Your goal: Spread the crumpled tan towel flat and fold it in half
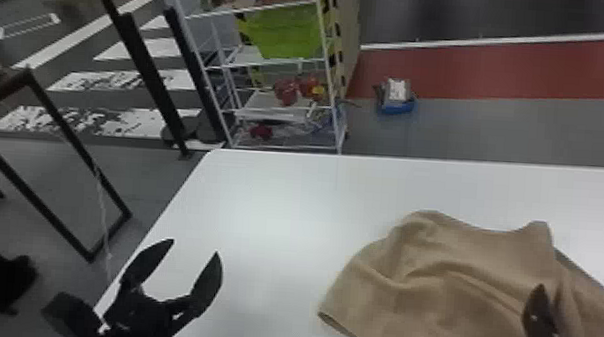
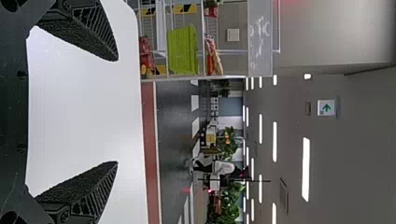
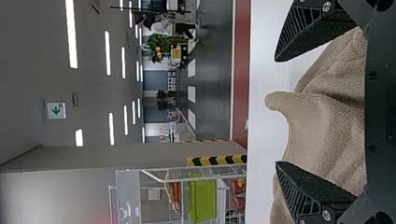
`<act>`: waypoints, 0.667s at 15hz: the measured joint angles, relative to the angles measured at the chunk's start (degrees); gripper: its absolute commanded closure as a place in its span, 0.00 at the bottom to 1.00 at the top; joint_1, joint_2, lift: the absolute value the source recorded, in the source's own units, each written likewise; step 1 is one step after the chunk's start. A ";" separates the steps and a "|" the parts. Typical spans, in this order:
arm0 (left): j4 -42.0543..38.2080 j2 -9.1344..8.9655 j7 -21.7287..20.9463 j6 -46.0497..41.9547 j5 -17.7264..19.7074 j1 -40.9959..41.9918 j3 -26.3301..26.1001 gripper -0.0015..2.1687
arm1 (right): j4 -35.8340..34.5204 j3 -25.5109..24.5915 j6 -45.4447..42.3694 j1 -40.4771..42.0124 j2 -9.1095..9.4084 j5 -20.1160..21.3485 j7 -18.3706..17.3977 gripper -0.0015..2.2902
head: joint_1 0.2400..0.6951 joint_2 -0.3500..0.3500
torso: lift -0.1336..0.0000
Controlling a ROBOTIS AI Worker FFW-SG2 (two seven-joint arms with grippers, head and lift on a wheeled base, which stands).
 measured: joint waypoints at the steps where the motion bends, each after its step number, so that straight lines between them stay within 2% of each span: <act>1: -0.02 0.00 -0.09 -0.14 0.06 0.07 -0.03 0.05 | -0.10 0.00 -0.06 0.12 0.00 0.00 0.00 0.04 | 1.00 1.00 | 0.08; 10: -0.03 0.00 -0.13 -0.52 0.18 0.31 -0.08 0.05 | -0.54 0.01 -0.70 0.80 0.00 0.00 0.00 0.04 | 1.00 1.00 | 0.08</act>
